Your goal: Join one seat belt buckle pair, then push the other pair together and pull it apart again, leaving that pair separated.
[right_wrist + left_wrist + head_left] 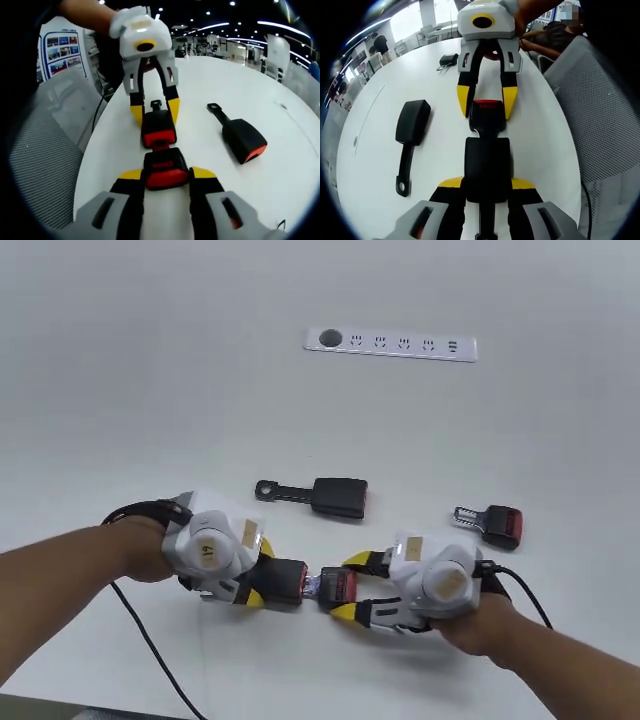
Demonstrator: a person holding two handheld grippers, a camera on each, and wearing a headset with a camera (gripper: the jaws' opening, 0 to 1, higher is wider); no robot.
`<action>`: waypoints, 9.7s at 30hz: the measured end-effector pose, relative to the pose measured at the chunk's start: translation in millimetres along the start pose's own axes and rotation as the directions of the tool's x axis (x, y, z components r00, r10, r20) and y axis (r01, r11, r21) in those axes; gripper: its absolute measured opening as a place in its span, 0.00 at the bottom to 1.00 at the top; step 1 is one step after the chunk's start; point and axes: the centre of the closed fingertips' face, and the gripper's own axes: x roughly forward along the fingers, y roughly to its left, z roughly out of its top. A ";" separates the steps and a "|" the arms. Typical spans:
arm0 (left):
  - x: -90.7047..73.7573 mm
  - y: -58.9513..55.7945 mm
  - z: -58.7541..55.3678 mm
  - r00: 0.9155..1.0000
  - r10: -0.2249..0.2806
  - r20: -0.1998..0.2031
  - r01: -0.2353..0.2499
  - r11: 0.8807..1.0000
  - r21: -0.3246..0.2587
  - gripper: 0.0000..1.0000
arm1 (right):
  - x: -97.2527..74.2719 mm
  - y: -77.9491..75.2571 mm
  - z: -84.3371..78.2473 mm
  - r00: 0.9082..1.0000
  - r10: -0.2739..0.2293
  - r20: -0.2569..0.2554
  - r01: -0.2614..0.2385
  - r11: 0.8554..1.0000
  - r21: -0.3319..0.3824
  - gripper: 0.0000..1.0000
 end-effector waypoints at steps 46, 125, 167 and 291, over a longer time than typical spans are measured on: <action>-3.0 -0.6 -1.6 0.990 0.031 0.140 -0.026 0.999 -0.033 0.33 | 4.6 4.6 7.6 0.998 -0.059 0.029 0.060 0.997 -0.052 0.33; -43.7 28.7 42.7 0.942 0.238 0.237 -0.155 0.934 -0.321 0.92 | -67.3 -8.4 12.3 0.978 -0.166 0.129 0.158 0.985 0.070 0.88; -5.9 115.3 89.0 0.965 0.096 0.245 -0.074 0.992 -0.099 0.91 | -168.5 -126.8 -74.6 0.972 -0.237 0.003 0.231 0.952 0.203 0.84; 29.3 121.3 73.1 0.982 0.002 0.187 -0.004 1.000 0.012 0.35 | -63.8 -136.9 -16.6 0.996 -0.004 0.086 0.002 1.000 0.025 0.35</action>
